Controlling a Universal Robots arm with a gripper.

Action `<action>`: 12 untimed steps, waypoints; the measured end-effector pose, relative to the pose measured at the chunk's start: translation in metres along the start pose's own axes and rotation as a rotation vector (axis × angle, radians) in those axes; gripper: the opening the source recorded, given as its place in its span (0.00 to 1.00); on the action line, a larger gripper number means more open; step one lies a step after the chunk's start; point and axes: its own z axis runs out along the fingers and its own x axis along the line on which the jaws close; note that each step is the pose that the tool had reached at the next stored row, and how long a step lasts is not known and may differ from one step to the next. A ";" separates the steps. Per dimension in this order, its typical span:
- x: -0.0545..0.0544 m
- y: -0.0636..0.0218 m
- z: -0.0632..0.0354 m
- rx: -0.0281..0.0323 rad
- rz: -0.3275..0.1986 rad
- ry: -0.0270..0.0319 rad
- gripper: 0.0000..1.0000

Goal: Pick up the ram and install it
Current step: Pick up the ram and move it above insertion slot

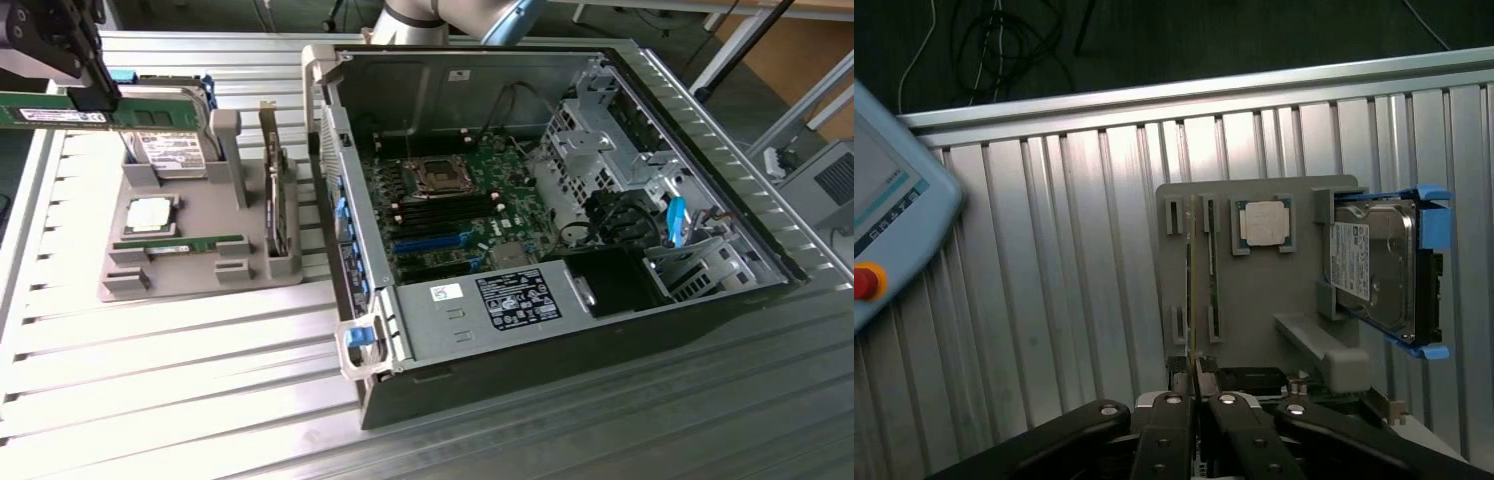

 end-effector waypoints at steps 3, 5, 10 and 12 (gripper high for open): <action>0.000 -0.0001 -0.0041 0.0000 0.000 0.0001 0.11; 0.000 -0.0002 -0.0069 -0.0001 0.000 0.0001 0.11; 0.000 -0.0004 -0.0142 -0.0001 0.000 0.0001 0.11; 0.000 -0.0005 -0.0164 -0.0001 0.000 0.0001 0.11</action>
